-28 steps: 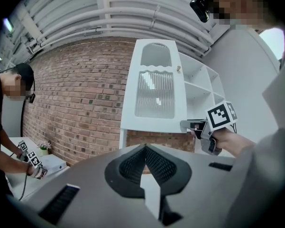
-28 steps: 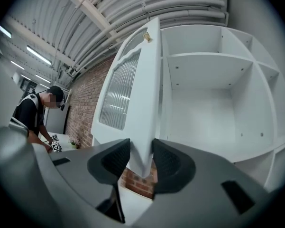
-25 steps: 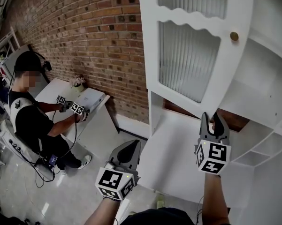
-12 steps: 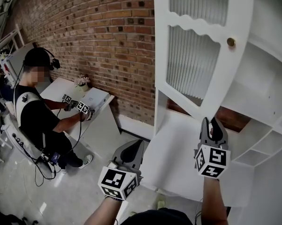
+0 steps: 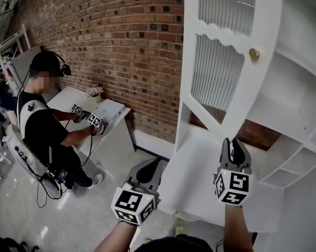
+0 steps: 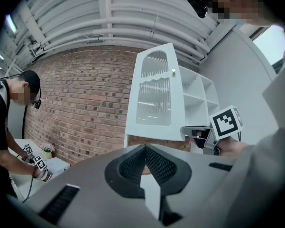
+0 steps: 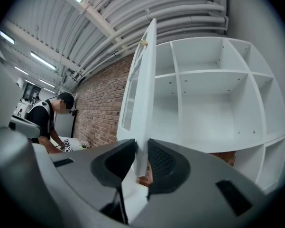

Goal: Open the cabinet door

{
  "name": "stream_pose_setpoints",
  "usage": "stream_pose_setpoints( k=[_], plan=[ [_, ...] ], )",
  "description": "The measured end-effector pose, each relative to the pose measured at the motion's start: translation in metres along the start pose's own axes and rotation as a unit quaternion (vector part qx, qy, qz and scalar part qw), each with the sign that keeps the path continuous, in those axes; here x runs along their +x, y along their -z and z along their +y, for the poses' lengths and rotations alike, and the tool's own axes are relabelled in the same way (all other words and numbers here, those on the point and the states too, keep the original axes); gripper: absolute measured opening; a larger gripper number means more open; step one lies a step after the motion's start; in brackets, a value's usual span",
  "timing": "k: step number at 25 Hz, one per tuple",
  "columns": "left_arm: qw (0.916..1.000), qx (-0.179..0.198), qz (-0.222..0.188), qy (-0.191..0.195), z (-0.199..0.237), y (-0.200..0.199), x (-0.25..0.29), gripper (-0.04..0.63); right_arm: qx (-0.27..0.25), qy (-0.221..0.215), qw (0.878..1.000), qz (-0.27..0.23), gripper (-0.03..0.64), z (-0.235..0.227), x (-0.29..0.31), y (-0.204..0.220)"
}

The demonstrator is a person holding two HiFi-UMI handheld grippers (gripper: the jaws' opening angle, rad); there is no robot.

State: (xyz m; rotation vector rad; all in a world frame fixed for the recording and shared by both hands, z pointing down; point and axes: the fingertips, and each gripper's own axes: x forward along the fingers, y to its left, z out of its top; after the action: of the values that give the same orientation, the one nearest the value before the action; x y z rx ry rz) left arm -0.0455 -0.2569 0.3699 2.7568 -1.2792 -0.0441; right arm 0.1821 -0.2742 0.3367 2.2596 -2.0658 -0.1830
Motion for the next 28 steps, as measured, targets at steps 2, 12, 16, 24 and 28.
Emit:
stream_pose_setpoints(
  k=[2,12,16,24,28],
  plan=[
    [1.0,-0.001,-0.001,-0.001,0.001,-0.003,-0.005,0.006,0.0,-0.005,1.0,-0.001,0.077,0.007,-0.005,-0.004],
    [1.0,0.0,-0.007,-0.006,0.007,-0.008,-0.023,0.006,0.003,-0.033,0.999,-0.01,0.069,0.037,-0.018,-0.01],
    [0.9999,0.001,-0.008,-0.008,0.009,-0.007,-0.028,0.006,0.0,-0.051,0.999,-0.015,0.066,0.053,-0.023,-0.011],
    [0.9998,0.005,-0.015,-0.009,0.01,-0.015,-0.033,0.006,0.002,-0.1,0.994,-0.034,0.063,0.084,-0.027,-0.018],
    [0.9998,0.006,-0.016,-0.011,0.011,-0.015,-0.04,0.006,-0.002,-0.12,0.992,-0.038,0.066,0.1,-0.03,-0.02]
  ],
)
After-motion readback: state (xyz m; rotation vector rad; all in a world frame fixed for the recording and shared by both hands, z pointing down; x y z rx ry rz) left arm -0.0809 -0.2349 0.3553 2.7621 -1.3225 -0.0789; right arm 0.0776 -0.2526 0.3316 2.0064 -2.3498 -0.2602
